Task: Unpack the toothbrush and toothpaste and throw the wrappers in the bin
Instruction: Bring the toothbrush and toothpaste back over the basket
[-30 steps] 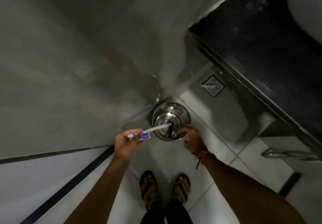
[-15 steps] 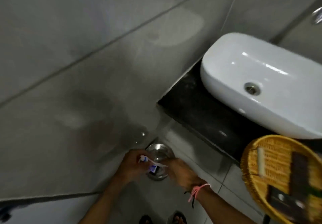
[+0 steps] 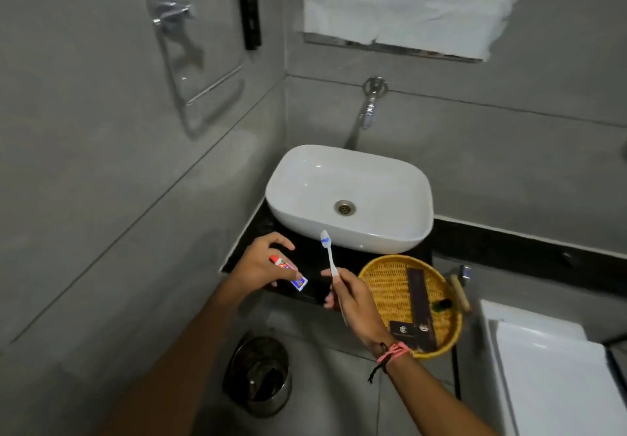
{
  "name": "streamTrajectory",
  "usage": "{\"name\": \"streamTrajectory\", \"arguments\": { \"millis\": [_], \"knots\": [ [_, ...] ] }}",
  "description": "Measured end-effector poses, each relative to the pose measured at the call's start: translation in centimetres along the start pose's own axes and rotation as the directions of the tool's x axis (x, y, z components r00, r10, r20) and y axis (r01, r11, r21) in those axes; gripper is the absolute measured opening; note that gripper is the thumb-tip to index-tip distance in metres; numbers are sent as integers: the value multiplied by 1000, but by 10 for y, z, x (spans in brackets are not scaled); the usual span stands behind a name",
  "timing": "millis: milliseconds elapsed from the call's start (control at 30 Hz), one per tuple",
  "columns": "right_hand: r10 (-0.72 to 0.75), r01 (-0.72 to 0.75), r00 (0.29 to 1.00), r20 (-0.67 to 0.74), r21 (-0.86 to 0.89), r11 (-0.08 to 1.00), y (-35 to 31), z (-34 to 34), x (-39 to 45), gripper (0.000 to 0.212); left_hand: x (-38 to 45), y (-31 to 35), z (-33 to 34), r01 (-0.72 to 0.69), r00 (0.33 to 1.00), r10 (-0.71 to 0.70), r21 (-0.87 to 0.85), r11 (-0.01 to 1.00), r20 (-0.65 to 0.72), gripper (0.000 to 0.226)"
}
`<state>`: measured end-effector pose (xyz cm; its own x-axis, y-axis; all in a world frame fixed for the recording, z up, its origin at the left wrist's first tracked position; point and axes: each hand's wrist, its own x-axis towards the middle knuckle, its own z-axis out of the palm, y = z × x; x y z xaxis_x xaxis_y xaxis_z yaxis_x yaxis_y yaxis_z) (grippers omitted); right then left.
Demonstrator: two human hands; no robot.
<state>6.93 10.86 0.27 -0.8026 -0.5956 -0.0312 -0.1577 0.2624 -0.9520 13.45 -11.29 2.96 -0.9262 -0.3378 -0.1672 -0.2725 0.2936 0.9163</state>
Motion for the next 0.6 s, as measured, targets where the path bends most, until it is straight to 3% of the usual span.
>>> {"name": "streamTrajectory", "arguments": {
  "millis": [100,200,400,600],
  "knots": [
    [90,-66,986,-139,169,983,8,-39,-3,25,22,19,42,-45,997,45,7,999,59,47],
    [144,-90,956,-257,210,974,20,-77,-6,18,43,28,87,-18,996,18,-2,1000,89,40],
    [292,-195,896,-336,294,936,53,-127,6,14,82,40,147,51,994,-56,45,998,95,30],
    [405,-329,834,-374,252,910,89,-143,32,16,113,43,178,-98,975,31,303,948,218,14]
  ]
}}
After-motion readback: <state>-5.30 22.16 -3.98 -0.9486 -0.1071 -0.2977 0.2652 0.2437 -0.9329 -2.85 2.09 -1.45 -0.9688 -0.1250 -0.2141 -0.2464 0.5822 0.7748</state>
